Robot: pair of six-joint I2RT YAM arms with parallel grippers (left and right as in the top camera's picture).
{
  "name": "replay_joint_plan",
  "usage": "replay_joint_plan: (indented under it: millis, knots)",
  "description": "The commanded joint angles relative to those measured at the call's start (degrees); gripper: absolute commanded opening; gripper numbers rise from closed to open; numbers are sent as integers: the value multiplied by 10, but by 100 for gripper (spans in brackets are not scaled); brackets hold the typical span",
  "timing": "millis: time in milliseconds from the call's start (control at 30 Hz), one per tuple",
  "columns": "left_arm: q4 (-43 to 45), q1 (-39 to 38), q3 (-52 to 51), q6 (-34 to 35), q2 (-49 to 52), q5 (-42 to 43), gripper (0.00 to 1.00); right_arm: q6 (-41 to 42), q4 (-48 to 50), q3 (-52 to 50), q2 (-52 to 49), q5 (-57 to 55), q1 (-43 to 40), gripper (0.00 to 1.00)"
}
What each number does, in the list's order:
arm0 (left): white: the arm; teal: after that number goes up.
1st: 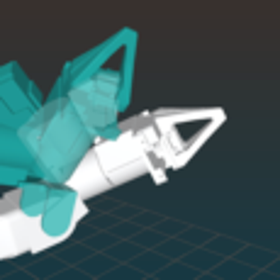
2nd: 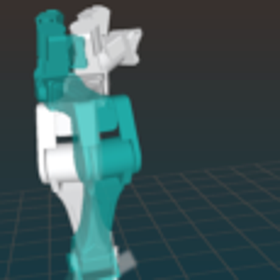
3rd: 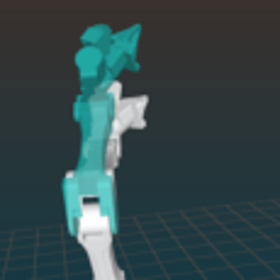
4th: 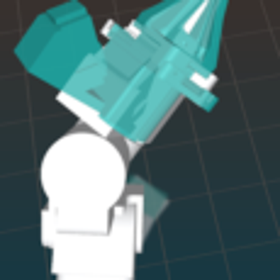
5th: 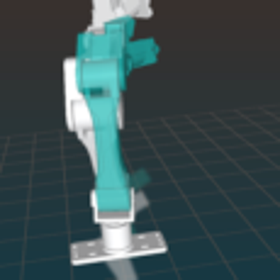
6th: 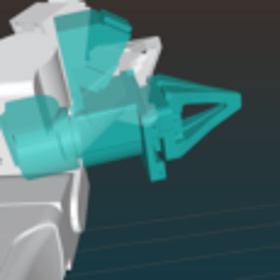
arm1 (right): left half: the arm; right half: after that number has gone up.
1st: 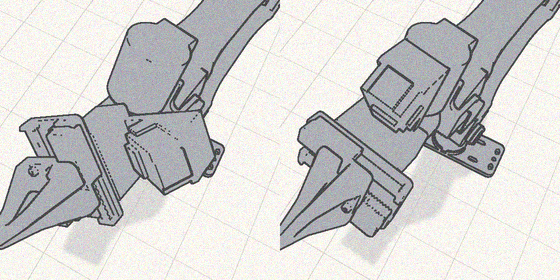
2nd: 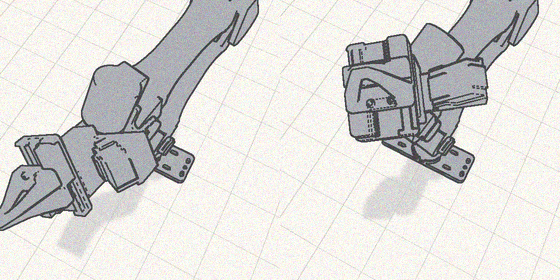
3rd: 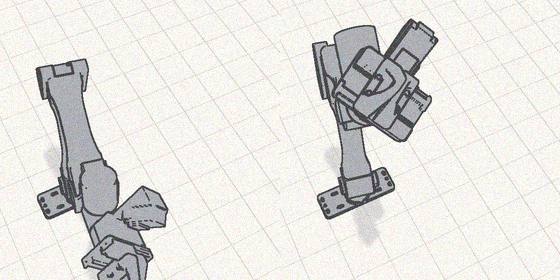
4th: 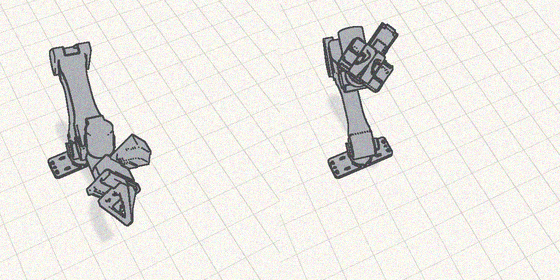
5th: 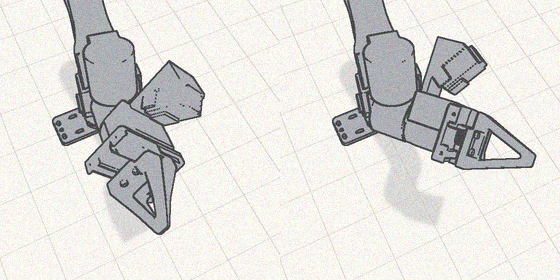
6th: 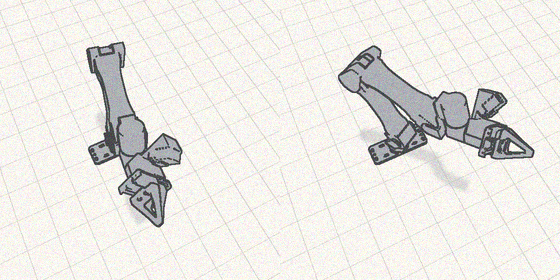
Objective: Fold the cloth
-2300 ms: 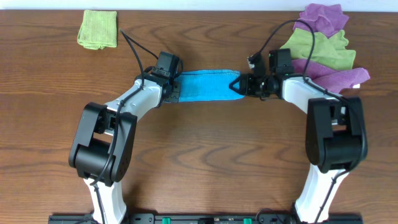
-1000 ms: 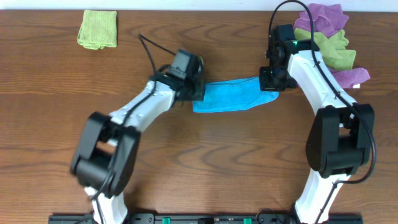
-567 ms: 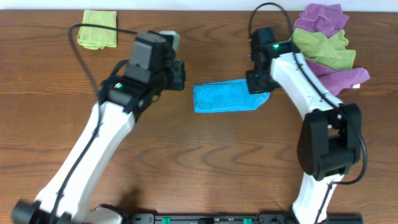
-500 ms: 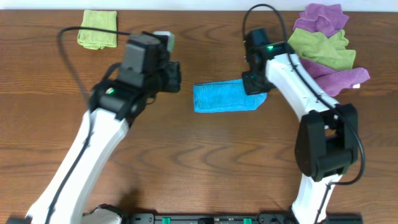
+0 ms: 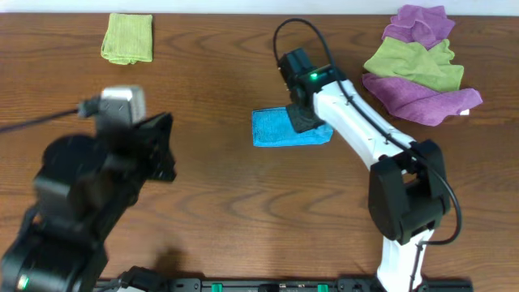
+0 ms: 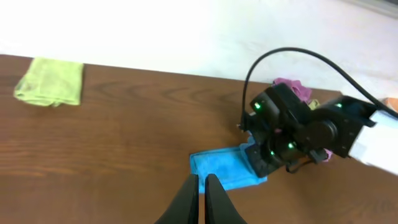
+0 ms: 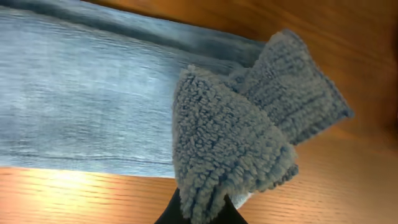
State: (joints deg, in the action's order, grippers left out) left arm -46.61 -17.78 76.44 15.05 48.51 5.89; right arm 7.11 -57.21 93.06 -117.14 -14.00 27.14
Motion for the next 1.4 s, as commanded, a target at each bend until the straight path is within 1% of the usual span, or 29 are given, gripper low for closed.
replay_joint_plan:
  millis: [0,267,600,833,867,900,933,1000,1033,1067,1100,1233,1300,1367]
  knots:
    - [-20,3,5,2,-19,-16,7,-5,5,9,17,-8,21,1]
    - [-44,3,6,2,-47,-14,6,-5,14,0,17,-8,55,1]
    - [-52,3,5,2,-60,-14,8,8,58,-44,17,-4,67,1]
    - [-57,3,5,2,-60,-14,9,10,73,-47,17,42,69,1]
    - [-57,3,5,2,-60,-14,9,10,78,-47,17,58,70,3]
    - [-57,3,5,2,-60,-14,8,10,84,-47,17,85,72,14]
    - [-57,3,5,2,-60,-14,9,10,92,-47,17,116,74,20]
    - [-57,3,5,2,-60,-16,9,9,112,-47,17,179,80,26]
    - [-57,3,5,2,-60,-17,9,9,120,-47,17,196,83,33]
    - [-57,3,5,2,-60,-19,9,9,128,-47,17,203,86,45]
    - [-57,3,5,2,-60,-20,9,9,132,-47,17,202,88,53]
    - [-62,3,5,-4,-60,-21,9,0,142,-47,17,200,89,56]
    - [-68,3,5,-10,-60,-24,10,0,142,-46,17,200,86,56]
    - [-80,3,5,-10,-60,-49,10,-6,141,-43,18,200,82,59]
